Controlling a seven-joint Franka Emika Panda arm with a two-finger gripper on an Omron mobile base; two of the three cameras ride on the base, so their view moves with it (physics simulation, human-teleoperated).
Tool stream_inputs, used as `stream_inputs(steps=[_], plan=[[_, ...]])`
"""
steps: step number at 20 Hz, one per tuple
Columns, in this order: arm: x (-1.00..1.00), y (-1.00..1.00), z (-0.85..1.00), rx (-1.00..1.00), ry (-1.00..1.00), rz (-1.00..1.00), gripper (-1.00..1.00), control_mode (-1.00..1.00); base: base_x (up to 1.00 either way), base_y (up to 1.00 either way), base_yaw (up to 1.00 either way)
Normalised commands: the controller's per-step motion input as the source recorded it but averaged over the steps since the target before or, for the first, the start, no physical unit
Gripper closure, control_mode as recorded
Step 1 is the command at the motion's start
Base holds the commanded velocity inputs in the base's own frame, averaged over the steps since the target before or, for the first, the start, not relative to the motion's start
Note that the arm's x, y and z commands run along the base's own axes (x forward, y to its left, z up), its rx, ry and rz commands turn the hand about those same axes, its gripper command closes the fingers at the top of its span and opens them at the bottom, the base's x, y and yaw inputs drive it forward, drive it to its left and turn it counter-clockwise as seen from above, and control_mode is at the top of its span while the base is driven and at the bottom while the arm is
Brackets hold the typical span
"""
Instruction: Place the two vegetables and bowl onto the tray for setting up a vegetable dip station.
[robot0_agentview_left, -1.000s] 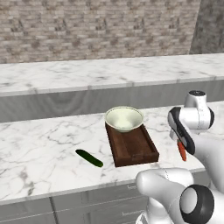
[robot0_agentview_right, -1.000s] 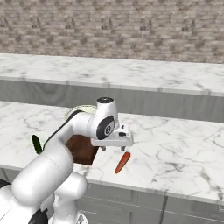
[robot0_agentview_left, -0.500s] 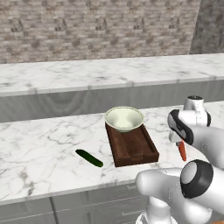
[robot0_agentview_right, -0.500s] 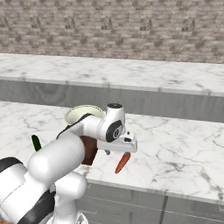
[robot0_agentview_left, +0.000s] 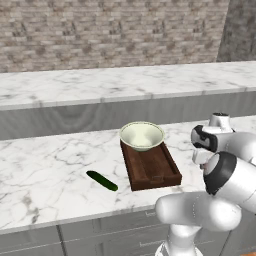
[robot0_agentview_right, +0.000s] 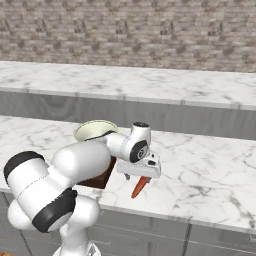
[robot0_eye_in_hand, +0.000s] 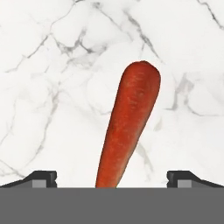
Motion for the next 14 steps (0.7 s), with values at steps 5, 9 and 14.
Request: stream_inputs(steps=[5, 9, 14], plan=[[0.09, -0.07, -0.32, 0.02, 0.00, 0.00, -1.00, -1.00, 0.00, 0.00, 0.00], [0.04, -0.04, -0.29, 0.00, 0.00, 0.00, -1.00, -1.00, 0.00, 0.00, 0.00], [0.07, -0.02, -0.24, 0.00, 0.00, 0.00, -1.00, -1.00, 0.00, 0.00, 0.00]])
